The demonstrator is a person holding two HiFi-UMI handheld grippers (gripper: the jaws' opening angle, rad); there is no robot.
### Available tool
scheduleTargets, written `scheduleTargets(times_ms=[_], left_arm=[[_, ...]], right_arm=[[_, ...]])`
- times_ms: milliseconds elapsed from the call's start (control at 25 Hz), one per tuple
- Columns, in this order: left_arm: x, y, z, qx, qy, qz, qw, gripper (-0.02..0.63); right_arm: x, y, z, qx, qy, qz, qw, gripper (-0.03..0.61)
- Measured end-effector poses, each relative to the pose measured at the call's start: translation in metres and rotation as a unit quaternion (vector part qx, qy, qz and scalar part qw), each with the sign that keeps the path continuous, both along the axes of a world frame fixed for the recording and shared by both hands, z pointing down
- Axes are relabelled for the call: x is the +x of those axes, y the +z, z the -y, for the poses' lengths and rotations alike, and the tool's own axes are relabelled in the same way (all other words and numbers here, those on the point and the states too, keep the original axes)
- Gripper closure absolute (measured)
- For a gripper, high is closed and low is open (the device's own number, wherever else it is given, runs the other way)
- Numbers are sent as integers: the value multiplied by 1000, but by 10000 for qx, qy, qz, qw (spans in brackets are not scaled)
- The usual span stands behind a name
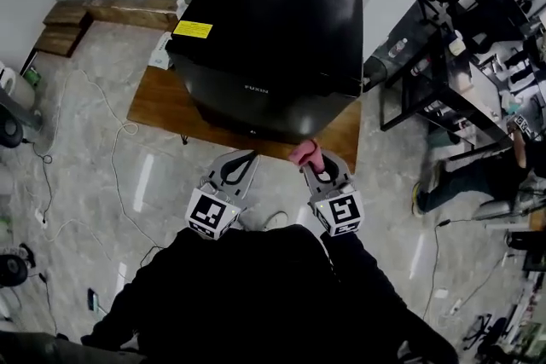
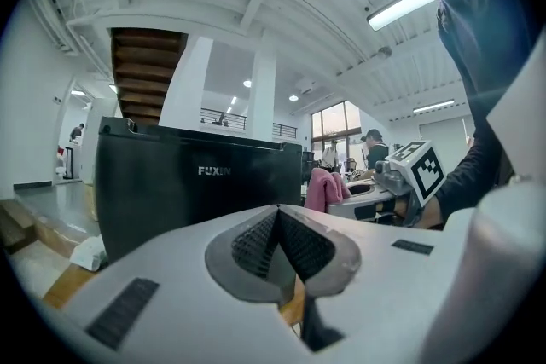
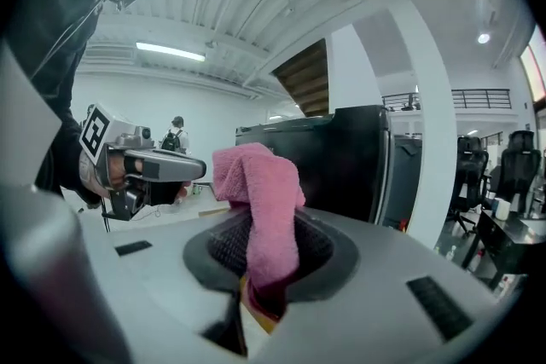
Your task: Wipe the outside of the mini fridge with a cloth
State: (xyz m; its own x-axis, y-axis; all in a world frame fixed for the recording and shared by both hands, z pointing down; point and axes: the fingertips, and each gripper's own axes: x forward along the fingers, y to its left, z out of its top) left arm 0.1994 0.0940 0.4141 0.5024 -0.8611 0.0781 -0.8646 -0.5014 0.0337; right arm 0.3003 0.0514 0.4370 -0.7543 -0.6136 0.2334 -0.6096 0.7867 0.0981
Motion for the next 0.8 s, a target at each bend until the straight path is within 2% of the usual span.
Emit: scheduleTargets(times_ms=[120,280,360,480,640,800], left_arm=[[-20,-5,-5,-55,-206,173,9996,607],[-70,-11,-9,-75,-412,205,9989,607],[-98,-15,-5,-25,-427,190,9989,607],[-144,-19,11,54,-353,173,9992,607],[-197,-28,28,284,-93,220,9993,607],[-246,-40,44,485,117,13,9988,607]], right_arm=[[-23,3,-5,-12,-212,15,9998,495],[-86,-4,-18,87,-605,-191,9979,495],[-117,-12,-19,278,-604,-316,9973,494],[-163,-25,-9,731,-318,-701,9944,494],[-224,-41,11,1258,118,-1424,9817,494],[-277,-67,27,1932,580,-2145,9557,494]])
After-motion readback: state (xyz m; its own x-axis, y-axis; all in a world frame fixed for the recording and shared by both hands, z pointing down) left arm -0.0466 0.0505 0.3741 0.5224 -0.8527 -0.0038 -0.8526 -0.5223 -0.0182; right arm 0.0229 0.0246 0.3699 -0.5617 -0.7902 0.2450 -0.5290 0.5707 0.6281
